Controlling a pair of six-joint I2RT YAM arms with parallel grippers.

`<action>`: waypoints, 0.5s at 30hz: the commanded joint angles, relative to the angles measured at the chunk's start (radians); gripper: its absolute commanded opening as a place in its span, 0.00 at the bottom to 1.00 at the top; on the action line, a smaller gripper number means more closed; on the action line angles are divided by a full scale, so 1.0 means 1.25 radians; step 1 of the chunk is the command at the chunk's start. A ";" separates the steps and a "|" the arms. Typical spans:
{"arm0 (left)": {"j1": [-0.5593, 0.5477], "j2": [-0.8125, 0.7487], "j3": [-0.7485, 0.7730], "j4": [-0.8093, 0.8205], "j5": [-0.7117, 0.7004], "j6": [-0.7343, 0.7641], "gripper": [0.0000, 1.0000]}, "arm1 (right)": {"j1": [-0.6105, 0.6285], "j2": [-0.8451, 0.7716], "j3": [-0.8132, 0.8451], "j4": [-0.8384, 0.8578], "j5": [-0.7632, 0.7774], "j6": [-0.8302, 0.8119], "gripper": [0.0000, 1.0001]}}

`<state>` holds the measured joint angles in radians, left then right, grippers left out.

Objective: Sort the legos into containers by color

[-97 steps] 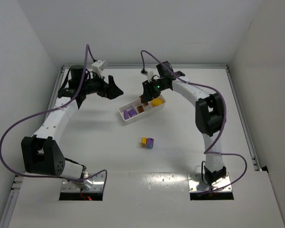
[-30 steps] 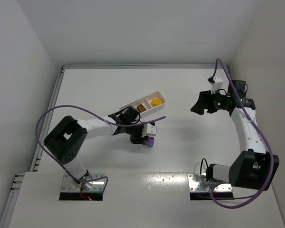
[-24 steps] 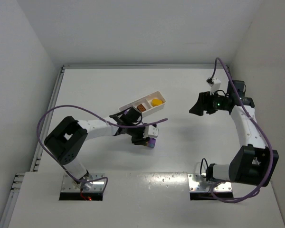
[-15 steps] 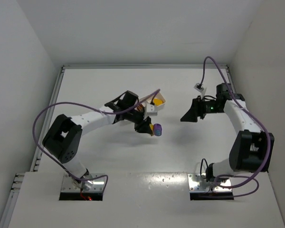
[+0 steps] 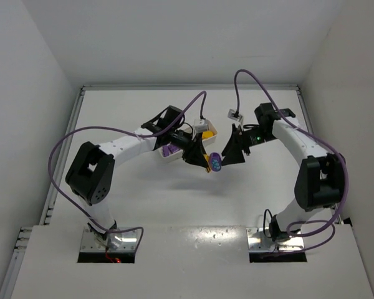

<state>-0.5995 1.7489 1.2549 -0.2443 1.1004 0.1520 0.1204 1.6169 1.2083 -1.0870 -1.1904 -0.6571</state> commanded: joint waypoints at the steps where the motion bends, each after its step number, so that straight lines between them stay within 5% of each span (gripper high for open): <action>1: 0.002 -0.003 0.033 0.010 0.060 -0.030 0.21 | 0.035 0.024 0.052 0.004 -0.030 -0.050 0.82; 10: 0.002 0.005 0.048 0.010 0.077 -0.030 0.21 | 0.121 0.039 0.052 0.072 0.032 -0.020 0.82; 13: 0.002 -0.003 0.048 0.010 0.077 -0.030 0.21 | 0.128 0.032 0.036 0.100 0.042 0.008 0.67; 15: 0.002 -0.003 0.041 0.010 0.077 -0.030 0.21 | 0.128 0.024 0.036 0.112 0.049 0.030 0.40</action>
<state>-0.5995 1.7596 1.2778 -0.2531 1.1496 0.1181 0.2783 1.6825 1.2457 -1.0111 -1.1240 -0.6430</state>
